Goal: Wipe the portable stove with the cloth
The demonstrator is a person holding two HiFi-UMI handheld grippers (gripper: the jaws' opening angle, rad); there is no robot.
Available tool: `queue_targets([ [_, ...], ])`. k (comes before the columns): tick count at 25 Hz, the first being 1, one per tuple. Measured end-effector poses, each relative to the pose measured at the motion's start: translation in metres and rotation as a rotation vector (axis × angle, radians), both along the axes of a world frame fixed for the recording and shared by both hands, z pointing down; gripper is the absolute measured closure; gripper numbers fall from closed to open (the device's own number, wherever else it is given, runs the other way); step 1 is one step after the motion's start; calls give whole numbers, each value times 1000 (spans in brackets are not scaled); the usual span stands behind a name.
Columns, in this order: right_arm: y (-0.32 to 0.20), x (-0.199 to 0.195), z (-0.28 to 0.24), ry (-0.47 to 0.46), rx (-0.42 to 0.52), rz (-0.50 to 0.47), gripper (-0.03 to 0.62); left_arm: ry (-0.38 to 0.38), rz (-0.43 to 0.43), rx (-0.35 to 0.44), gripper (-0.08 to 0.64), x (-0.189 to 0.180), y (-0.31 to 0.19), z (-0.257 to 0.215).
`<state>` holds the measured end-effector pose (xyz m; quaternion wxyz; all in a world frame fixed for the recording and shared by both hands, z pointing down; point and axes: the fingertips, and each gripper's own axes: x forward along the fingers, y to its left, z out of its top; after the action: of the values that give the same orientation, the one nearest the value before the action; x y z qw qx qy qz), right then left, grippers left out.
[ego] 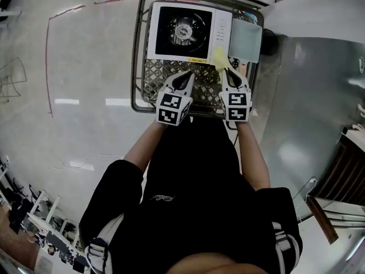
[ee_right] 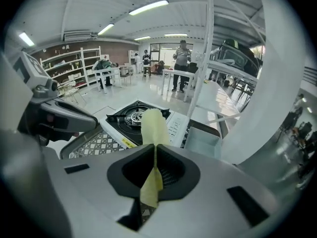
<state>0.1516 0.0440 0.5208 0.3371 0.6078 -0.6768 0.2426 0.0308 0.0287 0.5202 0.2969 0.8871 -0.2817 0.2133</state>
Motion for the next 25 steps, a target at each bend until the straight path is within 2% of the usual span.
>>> queue_targets([
  [6,-22,9,31,-17,-58,32,572,-25,58,-10,534,9,-19,19],
  [13,-34,16,70,-81,-123,52,566,-74,41,-39,534,10,-28,35],
  [14,-34,15,75,-97,-140,58,550,-72,41,-43,534,11,-29,34],
  [17,-36,13,93,-136,-193,81,415,-67,54,-45,534,16,-31,34],
  [25,-46,20,104,-134,-216,121,356,-89,63,-53,534,22,-40,42],
])
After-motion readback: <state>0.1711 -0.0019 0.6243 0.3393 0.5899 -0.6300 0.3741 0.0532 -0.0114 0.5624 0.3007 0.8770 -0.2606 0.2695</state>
